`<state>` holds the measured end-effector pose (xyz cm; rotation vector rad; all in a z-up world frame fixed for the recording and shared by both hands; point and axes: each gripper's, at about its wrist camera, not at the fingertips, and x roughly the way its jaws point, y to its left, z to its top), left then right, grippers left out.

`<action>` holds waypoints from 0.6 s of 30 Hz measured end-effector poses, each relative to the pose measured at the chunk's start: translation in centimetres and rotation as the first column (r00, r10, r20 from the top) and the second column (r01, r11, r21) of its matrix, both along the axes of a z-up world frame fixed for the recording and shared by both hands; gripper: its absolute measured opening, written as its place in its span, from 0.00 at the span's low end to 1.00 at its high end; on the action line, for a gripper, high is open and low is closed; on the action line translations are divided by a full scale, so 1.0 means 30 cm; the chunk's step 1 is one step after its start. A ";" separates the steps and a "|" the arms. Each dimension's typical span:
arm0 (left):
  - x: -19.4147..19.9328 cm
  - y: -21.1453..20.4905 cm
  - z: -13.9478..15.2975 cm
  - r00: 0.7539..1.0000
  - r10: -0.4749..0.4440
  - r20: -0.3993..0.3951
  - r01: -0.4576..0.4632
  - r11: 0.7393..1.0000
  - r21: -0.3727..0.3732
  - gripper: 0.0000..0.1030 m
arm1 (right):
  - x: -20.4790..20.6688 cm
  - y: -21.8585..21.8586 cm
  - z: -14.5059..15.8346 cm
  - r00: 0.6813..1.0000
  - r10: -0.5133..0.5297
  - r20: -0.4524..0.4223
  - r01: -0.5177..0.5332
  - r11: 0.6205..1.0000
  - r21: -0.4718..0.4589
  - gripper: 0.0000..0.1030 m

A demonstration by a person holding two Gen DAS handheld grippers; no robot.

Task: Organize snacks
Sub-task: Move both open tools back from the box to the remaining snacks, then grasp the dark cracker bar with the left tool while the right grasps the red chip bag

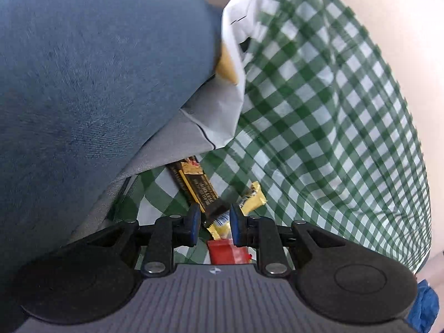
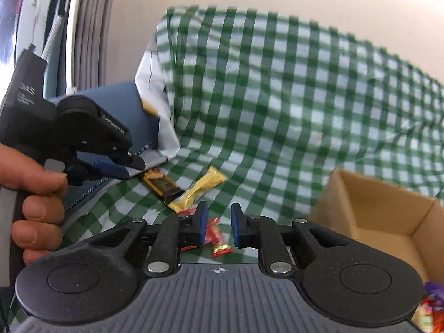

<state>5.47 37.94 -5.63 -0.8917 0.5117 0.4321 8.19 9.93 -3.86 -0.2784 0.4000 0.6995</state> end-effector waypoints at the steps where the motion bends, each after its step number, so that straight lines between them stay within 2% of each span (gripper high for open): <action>1: 0.010 0.007 -0.010 1.000 -0.003 -0.004 0.003 1.000 -0.003 0.24 | 0.010 0.020 -0.017 1.000 -0.002 -0.010 0.002 1.000 -0.010 0.21; 2: 0.023 0.015 -0.021 1.000 -0.008 -0.012 0.008 1.000 0.000 0.26 | 0.026 0.045 -0.037 1.000 -0.005 -0.020 0.005 1.000 -0.023 0.25; 5: 0.073 0.015 -0.042 0.999 -0.020 -0.039 0.021 0.999 0.031 0.38 | 0.068 0.097 -0.071 0.999 -0.009 -0.044 0.008 0.999 -0.040 0.40; 7: 0.114 0.017 -0.060 0.998 -0.020 -0.059 0.023 0.998 0.053 0.50 | 0.108 0.146 -0.102 0.998 -0.018 -0.060 0.014 0.998 -0.064 0.49; 9: 0.155 0.017 -0.078 0.996 -0.019 -0.092 0.027 0.996 0.085 0.54 | 0.156 0.204 -0.150 0.996 -0.002 -0.086 -0.007 0.995 -0.095 0.66; 11: 0.207 0.018 -0.100 0.991 -0.026 -0.128 0.041 0.993 0.115 0.58 | 0.180 0.244 -0.194 0.992 0.022 -0.121 -0.041 0.988 -0.149 0.70; 14: 0.276 0.019 -0.131 0.982 -0.023 -0.187 0.054 0.985 0.164 0.64 | 0.194 0.267 -0.222 0.992 0.026 -0.120 -0.047 0.984 -0.174 0.70; 15: 0.297 0.021 -0.140 0.980 -0.031 -0.196 0.066 0.983 0.170 0.68 | 0.201 0.278 -0.233 0.991 0.029 -0.128 -0.053 0.981 -0.187 0.70; 16: 0.313 0.021 -0.144 0.977 -0.041 -0.208 0.081 0.979 0.187 0.71 | 0.216 0.300 -0.257 0.986 0.043 -0.164 -0.079 0.972 -0.222 0.70; 18: 0.348 0.021 -0.143 0.971 -0.050 -0.233 0.108 0.963 0.246 0.74 | 0.216 0.304 -0.261 0.988 0.042 -0.151 -0.077 0.970 -0.233 0.73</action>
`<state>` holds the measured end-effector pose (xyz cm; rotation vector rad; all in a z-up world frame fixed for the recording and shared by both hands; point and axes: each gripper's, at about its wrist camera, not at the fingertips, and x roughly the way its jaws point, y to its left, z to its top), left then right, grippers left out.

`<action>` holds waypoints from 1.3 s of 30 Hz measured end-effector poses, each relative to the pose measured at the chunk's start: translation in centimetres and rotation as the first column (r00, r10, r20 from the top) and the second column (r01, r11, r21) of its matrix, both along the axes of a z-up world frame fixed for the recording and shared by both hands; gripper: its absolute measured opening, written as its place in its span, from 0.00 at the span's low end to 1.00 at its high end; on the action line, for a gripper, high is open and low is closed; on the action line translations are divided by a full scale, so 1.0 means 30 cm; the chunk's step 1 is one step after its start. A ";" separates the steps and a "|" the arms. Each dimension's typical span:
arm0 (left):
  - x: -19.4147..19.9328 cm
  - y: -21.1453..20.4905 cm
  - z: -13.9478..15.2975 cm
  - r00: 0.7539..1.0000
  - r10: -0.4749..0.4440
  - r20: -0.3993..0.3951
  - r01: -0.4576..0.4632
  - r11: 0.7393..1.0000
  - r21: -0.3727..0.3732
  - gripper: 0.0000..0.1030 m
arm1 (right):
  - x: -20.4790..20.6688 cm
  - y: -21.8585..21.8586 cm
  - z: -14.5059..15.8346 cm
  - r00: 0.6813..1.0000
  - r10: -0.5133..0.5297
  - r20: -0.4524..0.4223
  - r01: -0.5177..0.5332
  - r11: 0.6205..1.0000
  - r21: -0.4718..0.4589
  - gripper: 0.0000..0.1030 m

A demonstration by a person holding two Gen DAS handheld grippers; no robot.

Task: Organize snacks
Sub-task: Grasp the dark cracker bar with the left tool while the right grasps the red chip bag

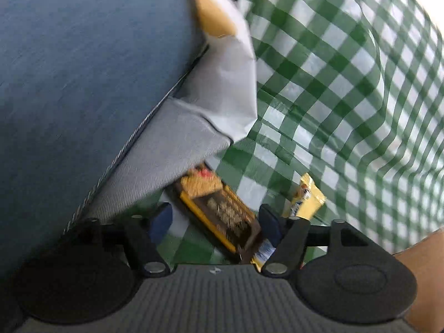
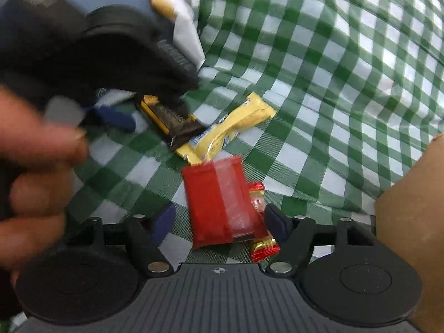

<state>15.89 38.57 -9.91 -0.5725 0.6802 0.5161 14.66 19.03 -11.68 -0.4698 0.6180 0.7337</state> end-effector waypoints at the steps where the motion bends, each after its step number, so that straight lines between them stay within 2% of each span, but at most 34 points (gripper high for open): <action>1: 0.013 0.004 -0.003 1.000 -0.010 -0.002 0.010 1.000 0.007 0.76 | 0.011 -0.002 0.005 1.000 -0.002 -0.017 0.002 1.000 0.001 0.73; 4: 0.031 0.016 -0.016 1.000 -0.020 -0.002 0.020 0.999 0.027 0.76 | 0.015 -0.007 0.007 0.999 0.007 -0.032 -0.007 1.000 0.009 0.72; 5: 0.036 0.013 -0.018 1.000 -0.030 -0.010 0.030 0.998 0.046 0.75 | 0.010 -0.010 0.009 1.000 0.012 -0.028 -0.012 1.000 0.009 0.66; 6: 0.041 0.007 -0.017 0.999 -0.036 -0.020 0.037 0.997 0.069 0.69 | 0.006 -0.015 0.012 1.000 0.014 -0.021 -0.014 1.000 0.007 0.56; 8: 0.050 -0.005 -0.015 0.998 -0.054 -0.034 0.057 0.992 0.114 0.55 | 0.003 -0.021 0.017 1.000 0.018 -0.013 -0.018 1.000 0.004 0.53; 10: 0.050 -0.006 -0.007 0.997 -0.072 -0.019 0.074 0.992 0.106 0.36 | 0.002 -0.025 0.019 1.000 0.018 -0.015 -0.018 1.000 0.007 0.50; 11: 0.047 -0.007 -0.003 0.997 -0.078 -0.015 0.079 0.992 0.099 0.32 | 0.004 -0.030 0.026 1.000 0.019 -0.012 -0.019 1.000 0.013 0.49; 13: 0.037 -0.022 0.014 0.996 -0.092 -0.019 0.094 0.989 0.115 0.16 | -0.002 -0.041 0.034 1.000 0.013 -0.003 -0.013 1.000 0.021 0.46; 16: 0.006 -0.048 0.048 0.994 -0.114 -0.003 0.113 0.987 0.114 0.15 | -0.011 -0.058 0.048 1.000 -0.002 -0.001 0.002 0.999 0.037 0.41; 17: -0.009 -0.055 0.057 0.993 -0.120 0.007 0.118 0.987 0.106 0.15 | -0.021 -0.080 0.069 1.000 -0.009 0.000 0.009 0.998 0.060 0.28; 18: -0.026 -0.064 0.068 0.992 -0.124 0.012 0.123 0.988 0.099 0.15 | -0.033 -0.095 0.083 1.000 -0.013 0.008 0.012 0.997 0.071 0.12; 21: -0.080 -0.084 0.099 0.992 -0.127 0.022 0.125 0.989 0.075 0.15 | -0.055 -0.129 0.111 1.000 -0.013 0.009 0.012 0.996 0.088 0.06; 25: -0.175 -0.104 0.147 0.992 -0.123 0.043 0.122 0.992 0.018 0.15 | -0.124 -0.213 0.138 1.000 -0.017 -0.013 0.018 0.996 0.082 0.05; 28: -0.255 -0.147 0.178 0.988 -0.150 0.026 0.150 0.989 -0.009 0.15 | -0.173 -0.269 0.158 0.999 -0.025 -0.026 0.027 0.996 0.083 0.04; 32: -0.347 -0.223 0.171 0.966 -0.253 -0.055 0.249 0.966 -0.070 0.15 | -0.249 -0.368 0.196 0.996 -0.040 -0.076 0.048 0.992 0.114 0.04; 34: -0.383 -0.251 0.143 0.946 -0.311 -0.092 0.294 0.942 -0.161 0.15 | -0.264 -0.388 0.201 0.995 -0.038 -0.093 0.049 0.992 0.119 0.04; 35: -0.397 -0.264 0.121 0.933 -0.342 -0.110 0.314 0.925 -0.215 0.15 | -0.297 -0.419 0.206 0.991 -0.024 -0.131 0.040 0.991 0.127 0.04; 36: -0.409 -0.281 0.101 0.917 -0.375 -0.134 0.333 0.907 -0.256 0.16 | -0.297 -0.419 0.206 0.991 -0.024 -0.131 0.040 0.991 0.127 0.04; 37: -0.419 -0.295 0.088 0.906 -0.392 -0.161 0.342 0.901 -0.267 0.16 | -0.310 -0.436 0.208 0.986 -0.013 -0.164 0.036 0.989 0.141 0.04; 38: -0.426 -0.308 0.086 0.900 -0.391 -0.190 0.343 0.907 -0.245 0.16 | -0.320 -0.457 0.209 0.977 -0.002 -0.212 0.038 0.985 0.167 0.04; 39: -0.435 -0.321 0.096 0.902 -0.374 -0.216 0.338 0.922 -0.189 0.22 | -0.335 -0.502 0.201 0.947 0.021 -0.322 0.055 0.973 0.226 0.04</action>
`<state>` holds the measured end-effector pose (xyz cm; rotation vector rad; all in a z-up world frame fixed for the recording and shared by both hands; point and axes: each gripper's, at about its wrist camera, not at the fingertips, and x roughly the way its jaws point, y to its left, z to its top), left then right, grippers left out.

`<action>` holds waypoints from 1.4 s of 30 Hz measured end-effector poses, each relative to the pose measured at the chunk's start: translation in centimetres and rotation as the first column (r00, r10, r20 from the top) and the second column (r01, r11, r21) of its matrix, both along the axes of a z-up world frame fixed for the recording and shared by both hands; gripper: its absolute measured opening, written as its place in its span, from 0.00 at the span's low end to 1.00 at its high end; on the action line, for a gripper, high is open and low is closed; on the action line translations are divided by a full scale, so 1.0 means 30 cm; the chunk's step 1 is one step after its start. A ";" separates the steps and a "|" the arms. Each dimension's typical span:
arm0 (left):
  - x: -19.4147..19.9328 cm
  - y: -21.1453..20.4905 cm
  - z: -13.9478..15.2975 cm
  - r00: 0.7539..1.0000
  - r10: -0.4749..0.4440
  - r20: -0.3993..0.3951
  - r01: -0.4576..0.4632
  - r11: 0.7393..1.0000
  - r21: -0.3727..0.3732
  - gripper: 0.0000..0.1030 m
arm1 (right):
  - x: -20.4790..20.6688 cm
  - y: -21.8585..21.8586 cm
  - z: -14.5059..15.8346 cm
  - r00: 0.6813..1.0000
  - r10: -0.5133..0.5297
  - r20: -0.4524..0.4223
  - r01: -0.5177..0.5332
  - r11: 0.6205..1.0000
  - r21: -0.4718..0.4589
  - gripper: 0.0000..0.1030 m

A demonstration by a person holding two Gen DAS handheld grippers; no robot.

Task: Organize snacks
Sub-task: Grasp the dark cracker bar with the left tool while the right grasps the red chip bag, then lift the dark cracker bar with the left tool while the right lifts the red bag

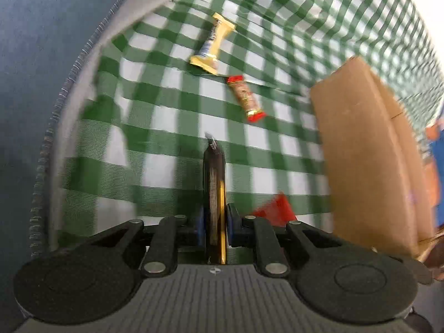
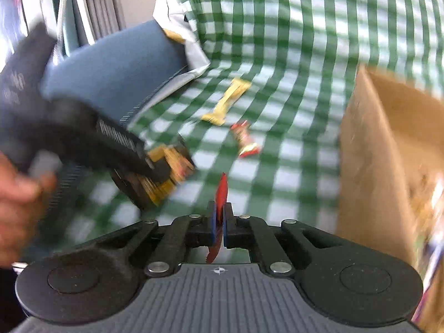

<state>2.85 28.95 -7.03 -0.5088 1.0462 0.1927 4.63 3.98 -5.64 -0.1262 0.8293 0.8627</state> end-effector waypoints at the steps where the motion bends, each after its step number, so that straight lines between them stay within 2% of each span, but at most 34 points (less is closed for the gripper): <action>1: -0.007 -0.010 0.010 1.000 0.006 0.001 -0.006 0.999 0.054 0.30 | 0.000 0.000 0.000 1.000 0.000 0.000 0.000 1.000 0.000 0.04; 2: -0.013 -0.016 0.018 1.000 0.015 0.006 -0.015 0.996 0.085 0.33 | -0.010 -0.023 -0.016 0.999 0.008 -0.052 -0.007 1.000 0.022 0.04; 4: -0.019 -0.022 0.031 0.999 0.029 0.028 -0.031 0.996 0.086 0.34 | -0.037 -0.050 -0.051 0.996 0.006 -0.093 -0.005 1.000 0.004 0.09; 5: -0.020 -0.031 0.037 0.999 0.030 0.042 -0.033 0.996 0.083 0.34 | -0.076 -0.060 -0.076 0.999 0.000 -0.054 -0.003 0.999 -0.039 0.09; 6: -0.018 -0.044 0.044 0.998 0.026 0.052 -0.031 0.996 0.087 0.37 | -0.076 -0.060 -0.076 0.999 0.000 -0.054 -0.003 0.999 -0.039 0.09; 7: -0.013 -0.059 0.050 0.998 0.020 0.058 -0.026 0.995 0.096 0.41 | -0.109 -0.049 -0.080 1.000 0.023 0.004 -0.023 0.997 -0.080 0.09; 8: -0.013 -0.080 0.052 0.998 0.013 0.059 -0.019 0.994 0.111 0.44 | -0.109 -0.049 -0.080 1.000 0.023 0.004 -0.023 0.997 -0.080 0.16; 9: -0.006 -0.098 0.055 0.998 0.004 0.057 -0.011 0.991 0.131 0.49 | -0.123 -0.039 -0.076 0.999 0.035 0.036 -0.032 0.995 -0.091 0.34; 10: -0.002 -0.106 0.059 0.999 -0.001 0.052 -0.007 0.988 0.153 0.53 | -0.127 -0.030 -0.072 0.996 0.047 0.073 -0.039 0.994 -0.097 0.45; 11: 0.005 -0.120 0.056 0.999 -0.002 0.041 -0.005 0.983 0.181 0.54 | -0.136 -0.021 -0.072 0.993 0.053 0.110 -0.040 0.993 -0.112 0.61; 12: 0.007 -0.127 0.049 1.000 -0.003 0.029 -0.003 0.979 0.201 0.54 | -0.139 -0.014 -0.074 0.990 0.053 0.127 -0.038 0.992 -0.123 0.65; 15: 0.014 -0.128 0.028 1.000 0.005 -0.014 -0.001 0.970 0.241 0.54 | -0.136 0.006 -0.087 0.991 0.060 0.123 -0.043 0.990 -0.134 0.66; 20: 0.021 -0.095 -0.007 0.998 0.017 -0.056 -0.004 0.974 0.228 0.55 | -0.120 0.033 -0.108 0.990 0.058 0.132 -0.037 0.987 -0.156 0.68; 26: 0.031 -0.106 -0.031 0.996 -0.019 -0.085 0.038 0.973 0.227 0.59 | -0.147 0.098 -0.140 0.979 0.126 0.157 -0.092 0.974 -0.207 0.71; 28: 0.038 -0.114 -0.040 0.995 -0.031 -0.099 0.054 0.970 0.237 0.59 | -0.151 0.104 -0.146 0.977 0.136 0.162 -0.099 0.971 -0.219 0.61; 30: 0.042 -0.119 -0.045 0.994 -0.037 -0.105 0.061 0.969 0.241 0.59 | -0.165 0.108 -0.150 0.971 0.157 0.181 -0.113 0.966 -0.234 0.44; 32: 0.047 -0.128 -0.050 0.993 -0.045 -0.110 0.071 0.968 0.242 0.59 | -0.183 0.106 -0.141 0.955 0.170 0.244 -0.103 0.958 -0.266 0.41; 39: 0.059 -0.156 -0.070 0.986 -0.087 -0.139 0.122 0.955 0.270 0.59 | -0.166 0.073 -0.122 0.957 0.125 0.260 -0.047 0.957 -0.286 0.39; 41: 0.060 -0.158 -0.072 0.986 -0.091 -0.142 0.128 0.952 0.276 0.57 | -0.162 0.069 -0.125 0.959 0.118 0.258 -0.040 0.957 -0.288 0.39; 42: 0.060 -0.158 -0.072 0.986 -0.092 -0.142 0.129 0.951 0.280 0.51 | -0.162 0.068 -0.126 0.959 0.118 0.258 -0.039 0.956 -0.292 0.39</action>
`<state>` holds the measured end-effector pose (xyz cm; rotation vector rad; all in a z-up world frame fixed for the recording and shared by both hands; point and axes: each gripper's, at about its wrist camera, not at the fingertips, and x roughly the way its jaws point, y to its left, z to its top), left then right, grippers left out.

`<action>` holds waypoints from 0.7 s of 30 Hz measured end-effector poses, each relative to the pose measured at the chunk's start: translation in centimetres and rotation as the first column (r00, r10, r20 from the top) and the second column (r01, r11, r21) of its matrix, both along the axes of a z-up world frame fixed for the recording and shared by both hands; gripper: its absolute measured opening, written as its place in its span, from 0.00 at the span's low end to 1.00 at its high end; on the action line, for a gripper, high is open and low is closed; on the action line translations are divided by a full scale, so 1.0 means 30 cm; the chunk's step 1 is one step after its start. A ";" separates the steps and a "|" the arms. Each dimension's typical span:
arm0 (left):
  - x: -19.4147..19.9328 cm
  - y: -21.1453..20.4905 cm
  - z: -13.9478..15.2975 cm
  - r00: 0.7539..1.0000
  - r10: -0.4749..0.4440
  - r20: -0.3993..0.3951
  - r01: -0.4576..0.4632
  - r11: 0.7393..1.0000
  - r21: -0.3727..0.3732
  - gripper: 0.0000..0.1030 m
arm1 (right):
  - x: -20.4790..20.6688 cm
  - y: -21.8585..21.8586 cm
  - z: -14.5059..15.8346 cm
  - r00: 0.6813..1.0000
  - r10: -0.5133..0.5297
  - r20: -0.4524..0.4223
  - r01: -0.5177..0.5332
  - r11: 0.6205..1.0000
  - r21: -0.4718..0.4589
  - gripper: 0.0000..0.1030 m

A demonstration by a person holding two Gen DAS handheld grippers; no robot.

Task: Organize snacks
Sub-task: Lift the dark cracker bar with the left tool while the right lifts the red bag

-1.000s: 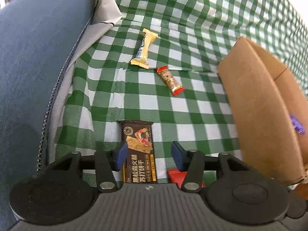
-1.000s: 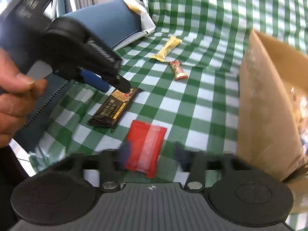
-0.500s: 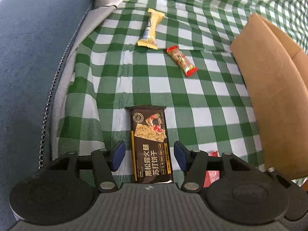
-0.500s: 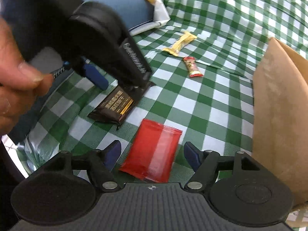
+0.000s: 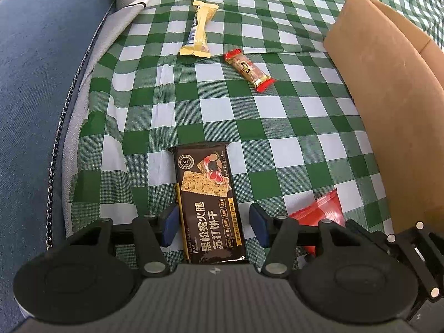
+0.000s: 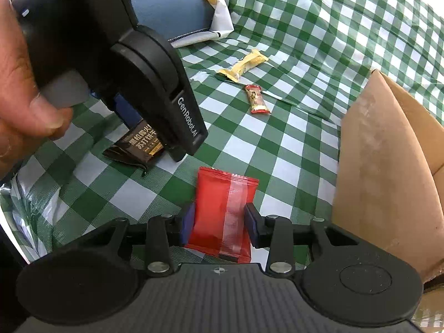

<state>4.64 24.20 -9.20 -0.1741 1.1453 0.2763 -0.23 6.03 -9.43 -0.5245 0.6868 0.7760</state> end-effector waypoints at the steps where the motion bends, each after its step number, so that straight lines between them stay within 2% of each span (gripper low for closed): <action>1: 0.000 0.001 0.001 1.000 0.000 0.001 0.000 1.000 0.002 0.43 | -0.002 0.001 -0.003 1.000 0.004 0.002 -0.004 1.000 -0.005 0.39; 9: -0.011 0.027 0.022 0.999 0.034 0.038 -0.033 0.999 -0.028 0.42 | -0.004 0.002 0.001 1.000 -0.001 0.005 0.001 1.000 -0.001 0.39; 21: -0.006 0.027 0.013 0.999 0.025 0.024 -0.024 0.999 -0.036 0.42 | -0.003 0.006 -0.002 1.000 -0.012 0.010 0.012 1.000 -0.012 0.39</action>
